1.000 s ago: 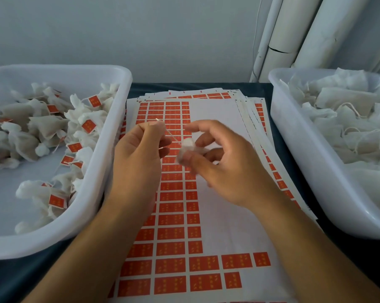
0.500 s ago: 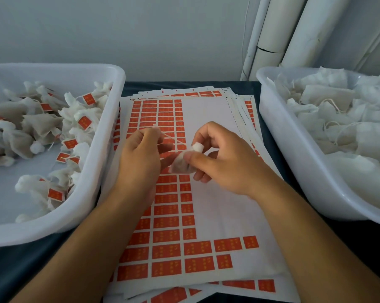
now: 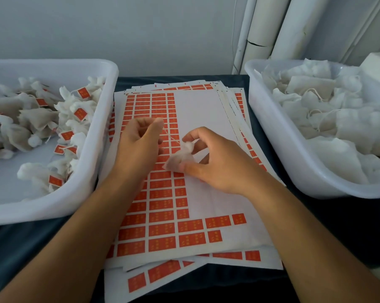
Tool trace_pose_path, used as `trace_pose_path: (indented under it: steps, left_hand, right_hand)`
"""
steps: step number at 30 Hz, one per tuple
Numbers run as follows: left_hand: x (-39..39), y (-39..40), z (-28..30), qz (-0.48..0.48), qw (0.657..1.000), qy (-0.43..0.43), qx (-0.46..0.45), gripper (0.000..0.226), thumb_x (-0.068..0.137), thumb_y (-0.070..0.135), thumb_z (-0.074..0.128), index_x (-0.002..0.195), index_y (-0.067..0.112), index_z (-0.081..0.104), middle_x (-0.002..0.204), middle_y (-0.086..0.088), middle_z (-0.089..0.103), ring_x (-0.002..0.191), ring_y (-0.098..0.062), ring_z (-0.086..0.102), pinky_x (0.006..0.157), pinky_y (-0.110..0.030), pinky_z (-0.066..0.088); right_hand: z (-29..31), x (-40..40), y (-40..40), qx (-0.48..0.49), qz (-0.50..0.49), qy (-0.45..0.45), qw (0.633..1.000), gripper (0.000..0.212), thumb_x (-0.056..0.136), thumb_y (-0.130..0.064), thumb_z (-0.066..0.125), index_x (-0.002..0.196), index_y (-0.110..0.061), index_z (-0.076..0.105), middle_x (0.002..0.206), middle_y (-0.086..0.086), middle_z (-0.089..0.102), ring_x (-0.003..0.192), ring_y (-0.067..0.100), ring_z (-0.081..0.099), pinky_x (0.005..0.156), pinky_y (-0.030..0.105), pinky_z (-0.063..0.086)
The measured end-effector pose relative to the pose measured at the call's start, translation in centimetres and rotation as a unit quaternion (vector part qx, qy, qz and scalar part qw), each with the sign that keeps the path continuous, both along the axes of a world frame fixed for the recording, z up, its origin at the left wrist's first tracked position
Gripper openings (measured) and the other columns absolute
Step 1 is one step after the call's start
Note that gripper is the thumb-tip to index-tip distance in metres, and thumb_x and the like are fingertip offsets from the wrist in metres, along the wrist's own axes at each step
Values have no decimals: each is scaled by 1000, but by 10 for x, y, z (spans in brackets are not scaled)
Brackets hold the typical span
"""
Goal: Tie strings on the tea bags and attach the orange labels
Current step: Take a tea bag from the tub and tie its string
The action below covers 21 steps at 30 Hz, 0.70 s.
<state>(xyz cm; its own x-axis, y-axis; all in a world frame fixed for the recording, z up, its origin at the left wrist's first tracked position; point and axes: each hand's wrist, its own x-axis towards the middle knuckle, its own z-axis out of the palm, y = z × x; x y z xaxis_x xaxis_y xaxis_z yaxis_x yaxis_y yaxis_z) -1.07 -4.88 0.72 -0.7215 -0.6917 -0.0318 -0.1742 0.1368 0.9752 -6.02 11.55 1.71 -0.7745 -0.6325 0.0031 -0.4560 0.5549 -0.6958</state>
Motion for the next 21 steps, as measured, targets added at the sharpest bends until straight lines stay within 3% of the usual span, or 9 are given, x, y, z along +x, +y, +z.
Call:
trace_pose_path:
  steps: [3,6,8,10,15,18,21]
  left_hand:
    - [4,0,4,55,998,11,-41,28,96,52,59,122,48,49,108,20,64,94,-8,69,78,-29,61]
    - [13,4,18,70,986,69,-134,32,90,48,63,118,49,48,102,23,63,91,0,66,77,-26,60]
    - [24,14,27,13,974,96,-205,29,90,45,64,114,48,49,99,25,61,94,8,61,67,-15,56]
    - [39,30,28,-95,953,110,-266,23,92,43,65,109,47,50,97,26,60,95,4,62,62,-9,52]
    - [82,72,-4,-380,852,-5,-359,34,87,62,60,115,57,40,111,34,44,108,6,52,75,-7,50]
    - [94,75,-23,-427,809,-32,-404,52,86,71,61,126,57,33,121,37,35,111,7,47,94,-9,41]
    - [99,73,-28,-414,800,-11,-435,53,85,71,62,130,53,38,124,35,36,108,5,47,89,-5,37]
  right_hand:
    - [2,1,24,17,-52,55,997,54,90,-58,67,137,-44,43,128,-21,54,78,-5,55,62,10,34]
    - [6,3,56,40,-97,104,989,42,96,-49,63,134,-40,48,122,-16,58,84,0,58,67,11,36]
    - [8,8,75,81,-105,119,984,41,97,-50,60,134,-38,48,123,-13,58,92,4,57,75,20,43]
    - [8,16,90,131,-109,120,978,43,97,-52,58,136,-38,46,127,-9,57,97,9,58,83,29,48]
    - [2,38,104,170,-113,128,970,45,97,-53,54,137,-35,46,127,-6,54,95,12,58,81,27,45]
    - [0,46,109,173,-126,136,967,46,97,-53,53,138,-34,45,129,-5,52,95,13,60,80,25,42]
    - [-2,50,111,155,-125,126,972,45,97,-53,54,137,-33,47,130,-6,52,98,12,59,84,23,43]
